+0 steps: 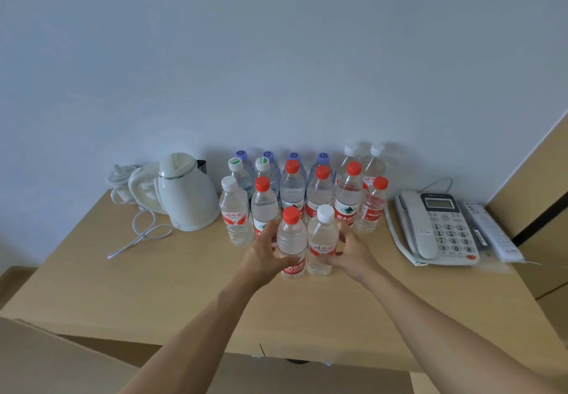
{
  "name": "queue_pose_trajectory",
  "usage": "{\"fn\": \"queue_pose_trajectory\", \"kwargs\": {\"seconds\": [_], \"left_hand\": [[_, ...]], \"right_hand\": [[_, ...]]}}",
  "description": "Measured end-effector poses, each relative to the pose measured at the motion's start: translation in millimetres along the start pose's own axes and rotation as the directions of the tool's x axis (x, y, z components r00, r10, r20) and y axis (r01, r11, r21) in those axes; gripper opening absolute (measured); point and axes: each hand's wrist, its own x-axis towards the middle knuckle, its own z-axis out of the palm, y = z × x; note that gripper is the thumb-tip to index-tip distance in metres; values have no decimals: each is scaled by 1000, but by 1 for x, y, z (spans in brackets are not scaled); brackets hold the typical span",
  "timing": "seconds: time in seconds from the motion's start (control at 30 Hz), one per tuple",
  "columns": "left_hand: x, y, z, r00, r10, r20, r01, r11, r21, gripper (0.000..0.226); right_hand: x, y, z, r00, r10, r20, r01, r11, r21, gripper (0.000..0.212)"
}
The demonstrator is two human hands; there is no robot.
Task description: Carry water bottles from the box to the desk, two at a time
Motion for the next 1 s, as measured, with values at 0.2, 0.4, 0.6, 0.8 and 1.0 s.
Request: {"fn": "queue_pose_trajectory", "kwargs": {"seconds": [0.2, 0.4, 0.6, 0.8, 1.0], "left_hand": [[-2, 42, -26, 979, 165, -121, -141, 973, 183, 62], [9, 74, -41, 959, 279, -59, -231, 882, 412, 41], [24, 82, -35, 968, 252, 19, -221, 809, 545, 44], [42, 86, -36, 970, 241, 28, -213, 792, 572, 30], [65, 93, -40, 975, 219, 38, -196, 764, 615, 22]], "right_hand": [[-3, -19, -12, 988, -111, -107, 110, 994, -20, 68], [-2, -18, -14, 989, -112, -100, 105, 992, -72, 64], [-3, -17, -15, 991, -93, -98, 88, 995, -54, 64], [-4, -18, -14, 991, -87, -97, 83, 996, -45, 61], [-6, -20, -14, 990, -90, -108, 81, 993, -81, 61]]}}
